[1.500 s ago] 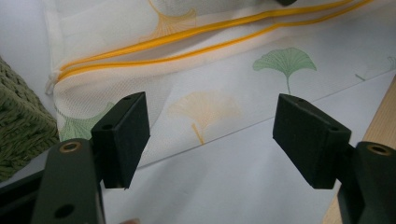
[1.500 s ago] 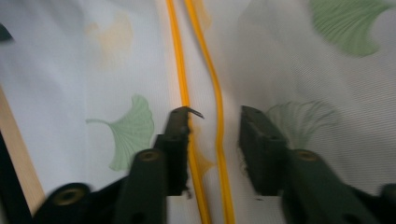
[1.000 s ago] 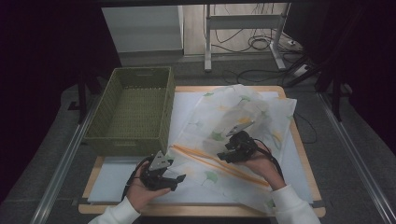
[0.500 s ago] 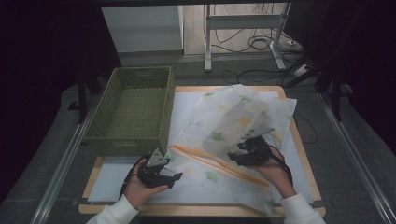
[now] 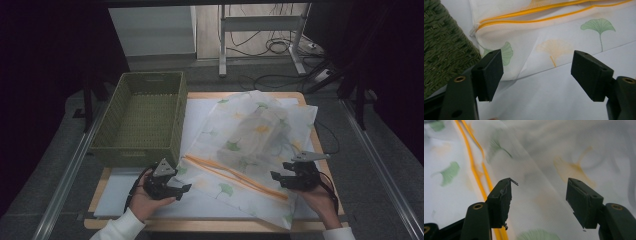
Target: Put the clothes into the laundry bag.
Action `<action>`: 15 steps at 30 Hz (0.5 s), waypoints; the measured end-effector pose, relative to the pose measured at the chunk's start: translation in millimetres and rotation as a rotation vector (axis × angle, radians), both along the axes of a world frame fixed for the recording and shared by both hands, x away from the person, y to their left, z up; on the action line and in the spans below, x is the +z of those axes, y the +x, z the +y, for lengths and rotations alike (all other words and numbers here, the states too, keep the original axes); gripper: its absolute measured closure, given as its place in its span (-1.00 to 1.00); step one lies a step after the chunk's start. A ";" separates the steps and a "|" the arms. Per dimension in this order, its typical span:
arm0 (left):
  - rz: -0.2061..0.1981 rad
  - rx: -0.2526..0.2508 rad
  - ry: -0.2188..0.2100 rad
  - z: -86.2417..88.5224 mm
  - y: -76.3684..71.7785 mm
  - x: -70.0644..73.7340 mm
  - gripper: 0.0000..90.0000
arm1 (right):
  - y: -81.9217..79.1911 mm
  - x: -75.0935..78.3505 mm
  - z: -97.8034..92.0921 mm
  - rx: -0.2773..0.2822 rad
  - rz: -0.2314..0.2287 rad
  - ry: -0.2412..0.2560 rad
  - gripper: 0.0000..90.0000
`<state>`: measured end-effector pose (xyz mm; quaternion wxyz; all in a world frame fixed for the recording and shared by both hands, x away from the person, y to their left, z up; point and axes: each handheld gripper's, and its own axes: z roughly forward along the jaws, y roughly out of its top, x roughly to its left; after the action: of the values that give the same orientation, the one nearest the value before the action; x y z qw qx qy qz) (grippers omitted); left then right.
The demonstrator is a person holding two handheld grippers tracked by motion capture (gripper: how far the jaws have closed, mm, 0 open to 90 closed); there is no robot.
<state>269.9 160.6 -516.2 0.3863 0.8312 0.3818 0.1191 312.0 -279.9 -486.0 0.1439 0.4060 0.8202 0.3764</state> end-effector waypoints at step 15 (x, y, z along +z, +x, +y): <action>-0.001 0.012 0.014 0.1 2.2 -2.7 -0.45 | -0.9 -5.6 -7.9 0.003 -0.003 0.021 -0.23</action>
<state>272.1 160.6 -518.9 0.3799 0.8315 0.3857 0.1245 311.1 -287.8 -491.5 0.1403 0.4058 0.8166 0.3857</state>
